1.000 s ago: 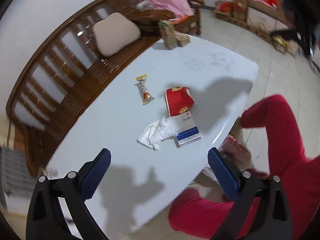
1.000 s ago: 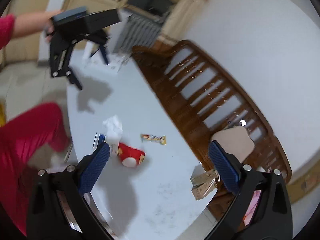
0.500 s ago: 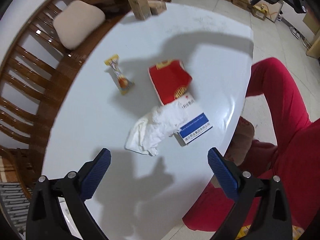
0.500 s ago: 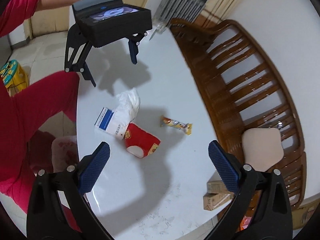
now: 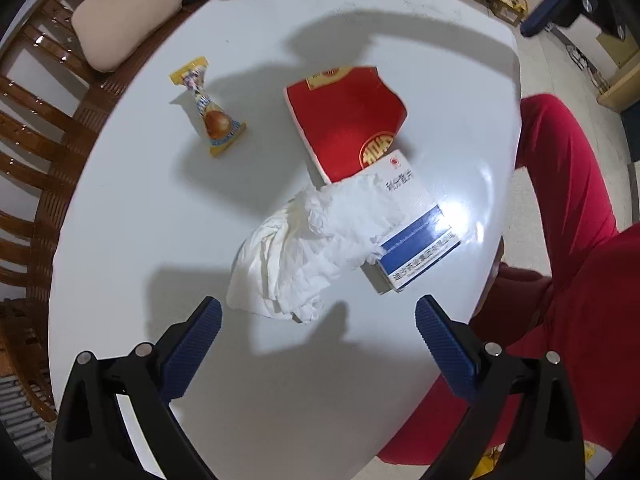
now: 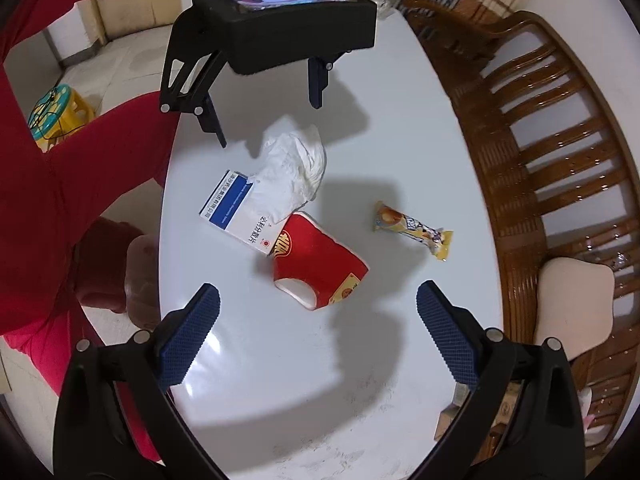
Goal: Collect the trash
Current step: 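Raise both tools back over the table toward the tissue and red cup, then grasp the white tissue with the left tool while the right tool grasps the red cup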
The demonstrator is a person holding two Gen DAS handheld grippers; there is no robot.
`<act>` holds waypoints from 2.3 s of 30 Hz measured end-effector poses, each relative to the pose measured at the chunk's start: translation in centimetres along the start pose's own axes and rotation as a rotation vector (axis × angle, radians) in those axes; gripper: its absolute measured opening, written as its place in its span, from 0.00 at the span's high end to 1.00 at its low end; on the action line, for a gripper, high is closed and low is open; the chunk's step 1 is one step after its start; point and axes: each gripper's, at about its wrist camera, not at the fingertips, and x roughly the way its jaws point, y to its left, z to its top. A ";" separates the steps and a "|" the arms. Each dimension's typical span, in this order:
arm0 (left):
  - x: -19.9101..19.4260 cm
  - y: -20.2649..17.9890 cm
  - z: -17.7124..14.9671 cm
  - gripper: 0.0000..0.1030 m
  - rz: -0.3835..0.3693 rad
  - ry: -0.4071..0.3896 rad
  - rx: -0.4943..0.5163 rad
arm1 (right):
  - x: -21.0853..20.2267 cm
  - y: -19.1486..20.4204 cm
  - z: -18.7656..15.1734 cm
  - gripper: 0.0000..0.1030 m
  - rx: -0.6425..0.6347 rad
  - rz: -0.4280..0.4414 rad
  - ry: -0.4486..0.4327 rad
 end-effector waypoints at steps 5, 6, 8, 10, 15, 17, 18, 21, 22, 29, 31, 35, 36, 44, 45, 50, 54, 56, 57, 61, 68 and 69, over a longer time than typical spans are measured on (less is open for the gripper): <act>1.1 0.4 0.2 0.08 -0.010 0.017 0.022 | 2.0 -0.7 0.5 0.06 -0.040 0.076 0.031; 1.3 0.5 0.2 0.08 -0.017 0.019 0.025 | 2.4 -0.7 0.5 0.06 -0.050 0.093 0.041; 1.8 0.8 0.3 0.08 -0.024 0.024 0.032 | 3.5 -0.9 0.8 0.06 -0.072 0.127 0.067; 2.2 1.1 0.5 0.08 -0.035 0.030 0.033 | 4.6 -0.9 1.0 0.06 -0.101 0.153 0.096; 3.3 1.7 0.7 0.08 -0.064 0.047 0.045 | 7.2 -1.2 1.5 0.06 -0.165 0.204 0.140; 3.8 2.0 0.7 0.08 -0.073 0.054 0.050 | 8.3 -1.2 1.5 0.06 -0.195 0.226 0.160; 4.1 2.2 0.7 0.08 -0.077 0.058 0.051 | 8.7 -1.3 1.5 0.06 -0.204 0.235 0.165; 4.7 2.9 0.9 0.08 -0.092 0.062 0.042 | 10.1 -1.7 1.6 0.06 -0.217 0.255 0.174; 4.8 2.9 1.0 0.08 -0.091 0.061 0.042 | 10.4 -1.9 1.6 0.06 -0.219 0.265 0.177; 5.4 3.6 1.5 0.08 -0.106 0.065 0.063 | 12.9 -2.7 1.3 0.06 -0.260 0.327 0.215; 5.4 3.9 1.7 0.08 -0.115 0.060 0.057 | 13.5 -2.8 1.1 0.06 -0.261 0.344 0.226; 5.4 4.3 2.2 0.08 -0.125 0.051 0.071 | 14.1 -2.7 0.9 0.06 -0.273 0.352 0.227; 5.4 4.5 2.4 0.08 -0.128 0.050 0.071 | 14.3 -2.6 0.7 0.06 -0.274 0.353 0.225; 5.6 5.1 2.8 0.11 -0.138 0.034 0.047 | 14.6 -3.7 1.3 0.11 -0.199 0.372 0.188; 5.4 5.3 2.8 0.13 -0.139 0.024 0.038 | 14.5 -3.8 1.3 0.12 -0.188 0.365 0.176; 4.7 5.9 2.6 0.25 -0.122 0.000 0.023 | 14.5 -3.1 0.9 0.13 -0.156 0.318 0.163; 4.2 5.7 2.4 0.34 -0.114 -0.006 0.013 | 14.8 -2.9 0.6 0.13 -0.106 0.319 0.170; 4.0 5.5 2.4 0.38 -0.114 -0.008 0.007 | 14.8 -3.5 0.6 0.13 -0.056 0.334 0.171; 4.0 5.3 2.3 0.39 -0.116 -0.010 0.004 | 14.9 -3.7 0.5 0.13 -0.035 0.335 0.170; 3.7 5.2 1.9 0.45 -0.112 -0.022 -0.029 | 14.9 -3.4 0.6 0.13 0.012 0.283 0.155; 3.3 6.7 1.1 0.60 -0.105 -0.057 -0.159 | 15.3 -2.5 0.5 0.14 0.140 0.213 0.137; 3.2 7.0 1.3 0.62 -0.100 -0.060 -0.175 | 15.3 -2.5 0.5 0.15 0.157 0.202 0.137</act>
